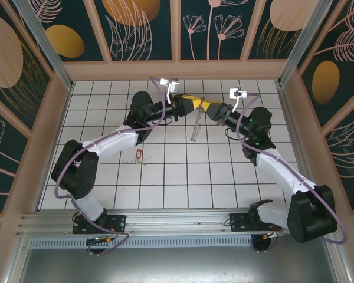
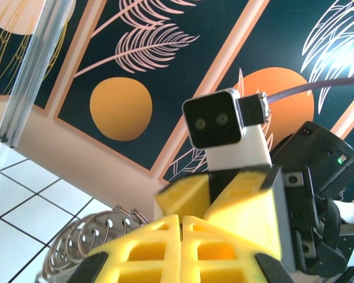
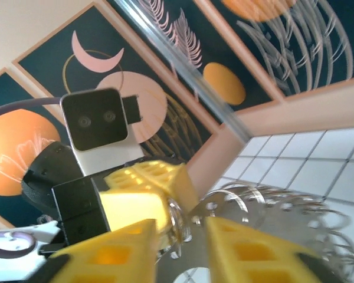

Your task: Put the keys on the keyring

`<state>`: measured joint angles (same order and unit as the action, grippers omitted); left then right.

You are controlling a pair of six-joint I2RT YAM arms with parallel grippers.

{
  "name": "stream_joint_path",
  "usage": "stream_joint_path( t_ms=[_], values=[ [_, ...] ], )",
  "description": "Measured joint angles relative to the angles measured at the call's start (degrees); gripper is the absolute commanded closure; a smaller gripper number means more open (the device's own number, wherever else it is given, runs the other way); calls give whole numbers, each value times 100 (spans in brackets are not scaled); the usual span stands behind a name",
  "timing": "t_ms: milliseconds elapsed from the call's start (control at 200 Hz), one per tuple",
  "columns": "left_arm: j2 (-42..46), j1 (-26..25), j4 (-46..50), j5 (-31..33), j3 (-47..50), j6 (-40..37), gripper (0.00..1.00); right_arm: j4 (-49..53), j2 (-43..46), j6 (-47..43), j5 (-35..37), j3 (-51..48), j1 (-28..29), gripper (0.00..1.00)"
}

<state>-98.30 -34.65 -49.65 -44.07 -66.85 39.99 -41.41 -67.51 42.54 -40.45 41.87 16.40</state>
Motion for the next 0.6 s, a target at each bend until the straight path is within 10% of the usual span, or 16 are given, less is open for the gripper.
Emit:
stream_joint_path(
  t_ms=[601],
  values=[
    [197,0,726,-361,-184,-844,100,-551,284,313,-868,0,-597,67]
  ],
)
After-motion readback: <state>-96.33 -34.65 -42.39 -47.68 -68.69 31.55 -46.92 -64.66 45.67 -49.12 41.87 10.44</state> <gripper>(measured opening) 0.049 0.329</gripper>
